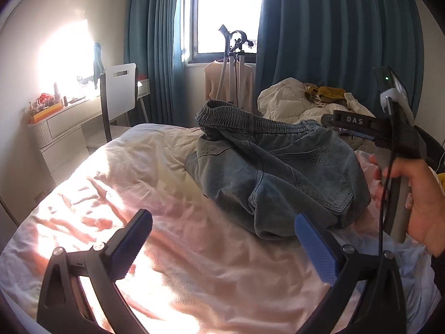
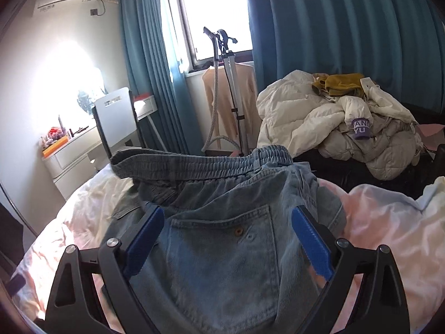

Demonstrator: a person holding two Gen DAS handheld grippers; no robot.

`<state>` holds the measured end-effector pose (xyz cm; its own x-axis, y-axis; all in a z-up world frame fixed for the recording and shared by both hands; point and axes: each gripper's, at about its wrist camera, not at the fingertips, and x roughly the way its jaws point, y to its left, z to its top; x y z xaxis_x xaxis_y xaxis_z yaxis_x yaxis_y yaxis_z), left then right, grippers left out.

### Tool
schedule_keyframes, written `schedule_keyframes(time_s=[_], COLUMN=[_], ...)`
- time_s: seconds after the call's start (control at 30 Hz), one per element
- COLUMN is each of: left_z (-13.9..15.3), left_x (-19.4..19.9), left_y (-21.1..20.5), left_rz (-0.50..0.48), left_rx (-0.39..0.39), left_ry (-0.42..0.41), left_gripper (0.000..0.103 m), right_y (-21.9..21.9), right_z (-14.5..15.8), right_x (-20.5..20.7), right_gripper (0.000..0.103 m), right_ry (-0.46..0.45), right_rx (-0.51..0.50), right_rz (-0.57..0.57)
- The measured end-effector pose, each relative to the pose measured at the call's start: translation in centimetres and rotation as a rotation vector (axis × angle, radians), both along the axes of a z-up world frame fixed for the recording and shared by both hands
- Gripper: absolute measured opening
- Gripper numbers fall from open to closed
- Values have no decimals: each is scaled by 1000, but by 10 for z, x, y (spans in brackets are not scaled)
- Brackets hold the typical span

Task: Fold clothes
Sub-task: 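Grasp the jeans waistband with the right gripper and lift it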

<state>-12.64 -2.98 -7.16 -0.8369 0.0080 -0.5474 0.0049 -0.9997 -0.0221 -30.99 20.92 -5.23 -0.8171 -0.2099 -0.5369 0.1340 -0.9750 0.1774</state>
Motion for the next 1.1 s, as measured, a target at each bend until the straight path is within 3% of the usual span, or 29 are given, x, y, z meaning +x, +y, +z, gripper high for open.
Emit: schedule_keyframes(time_s=[0.13,0.33,0.43,0.53,0.6,0.67,0.83,1.1], left_z=[-24,-49,-56,-59,-59,-57,-47,-14], left_x=[-22,-44,-51,-56,-57,-57,-50,-21], left_y=[1,1,1,1,-1,-4,-8,-15], left_rz=[-29,-71,-83,-84,-84,-80,-75,-100], left_rx=[35,92,106,113,126,143,151,189], left_ry=[-38,-64,-66,-66,-61,-50,5,91], left_gripper=[102,101,101,99,98,98,97,97], right_y=[27,53,48,46,43,38,25,-5], right_z=[-17,-41,-64,-67,-58,-45,5,80], right_x=[-73,-156,-181,-180,-167,-150,-82,57], right_gripper=[92,81,78,69,45,34,27,23], right_ry=[-58,-212,-349,-346,-299,-242,-95,49], right_rx=[-22,-119,-107,-97,-102,-104,-159,-126], right_rz=[-72,-39,12,13,34,56,111,186])
